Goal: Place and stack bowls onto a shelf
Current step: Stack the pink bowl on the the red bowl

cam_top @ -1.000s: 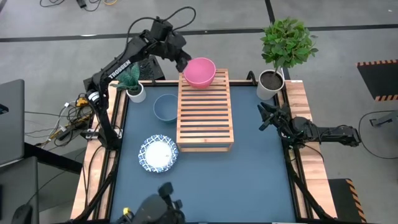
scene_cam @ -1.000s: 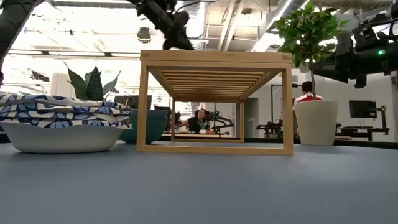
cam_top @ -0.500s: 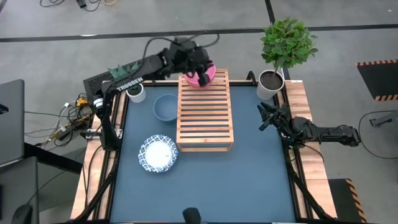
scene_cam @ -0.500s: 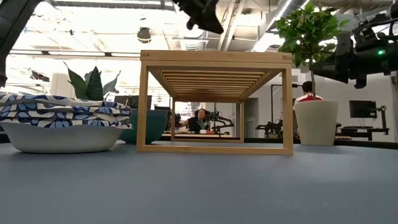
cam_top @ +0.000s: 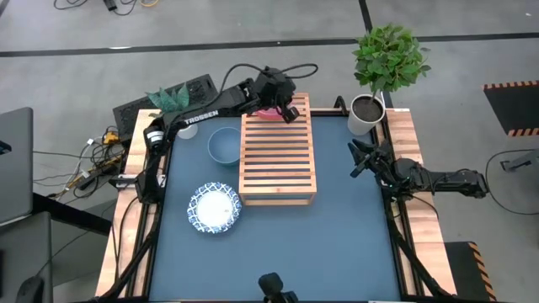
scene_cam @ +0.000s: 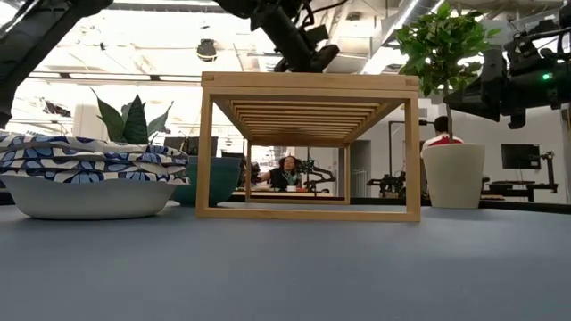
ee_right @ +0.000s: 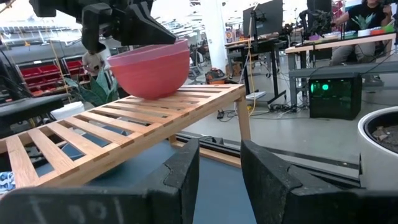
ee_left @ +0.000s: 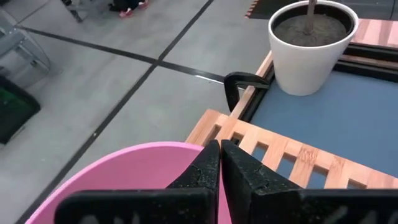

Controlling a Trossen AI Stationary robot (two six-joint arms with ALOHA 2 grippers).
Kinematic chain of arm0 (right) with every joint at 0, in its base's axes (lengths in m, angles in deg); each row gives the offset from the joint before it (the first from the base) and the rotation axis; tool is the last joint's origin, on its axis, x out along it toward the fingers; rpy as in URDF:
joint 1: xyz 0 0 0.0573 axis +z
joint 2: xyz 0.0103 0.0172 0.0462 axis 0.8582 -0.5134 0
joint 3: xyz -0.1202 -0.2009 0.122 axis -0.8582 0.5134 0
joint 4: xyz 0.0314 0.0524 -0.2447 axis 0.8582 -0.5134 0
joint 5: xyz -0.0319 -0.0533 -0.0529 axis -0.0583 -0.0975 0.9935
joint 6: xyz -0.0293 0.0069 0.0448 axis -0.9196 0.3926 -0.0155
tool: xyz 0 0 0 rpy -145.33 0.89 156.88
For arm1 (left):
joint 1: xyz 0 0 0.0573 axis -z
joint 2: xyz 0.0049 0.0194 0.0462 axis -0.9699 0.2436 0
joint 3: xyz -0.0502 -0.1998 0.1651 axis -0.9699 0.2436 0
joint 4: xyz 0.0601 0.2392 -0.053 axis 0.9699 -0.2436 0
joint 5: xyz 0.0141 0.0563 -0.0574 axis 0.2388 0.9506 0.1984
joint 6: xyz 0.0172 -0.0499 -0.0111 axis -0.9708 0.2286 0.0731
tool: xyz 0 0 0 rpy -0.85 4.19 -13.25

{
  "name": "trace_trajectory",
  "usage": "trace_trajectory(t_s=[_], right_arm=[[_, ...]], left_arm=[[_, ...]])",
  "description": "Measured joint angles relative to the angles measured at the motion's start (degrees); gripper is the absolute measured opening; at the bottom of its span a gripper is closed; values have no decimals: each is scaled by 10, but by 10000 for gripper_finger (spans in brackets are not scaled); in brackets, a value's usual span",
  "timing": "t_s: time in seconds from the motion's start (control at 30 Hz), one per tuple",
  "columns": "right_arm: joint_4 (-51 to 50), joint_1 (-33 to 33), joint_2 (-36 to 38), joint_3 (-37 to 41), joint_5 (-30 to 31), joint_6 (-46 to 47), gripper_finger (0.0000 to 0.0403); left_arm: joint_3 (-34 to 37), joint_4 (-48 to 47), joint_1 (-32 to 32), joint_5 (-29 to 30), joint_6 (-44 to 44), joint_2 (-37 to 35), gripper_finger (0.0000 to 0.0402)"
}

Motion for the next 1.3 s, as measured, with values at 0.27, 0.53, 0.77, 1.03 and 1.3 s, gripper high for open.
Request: trace_trajectory(t_s=[0.27, 0.53, 0.77, 1.03, 1.3], right_arm=[[-1, 0, 0, 0, 0, 0, 143], [-2, 0, 0, 0, 0, 0, 143], [-2, 0, 0, 0, 0, 0, 143], [-3, 0, 0, 0, 0, 0, 143], [-2, 0, 0, 0, 0, 1, 143]], left_arm=[[0, -7, 0, 27, -29, -27, 0], [0, -45, -35, 63, -21, -85, 0], [-1, -97, -119, -76, 79, -79, 9], [0, -121, -118, -74, 73, -58, 21], [0, -128, -116, -47, 71, -57, 21]])
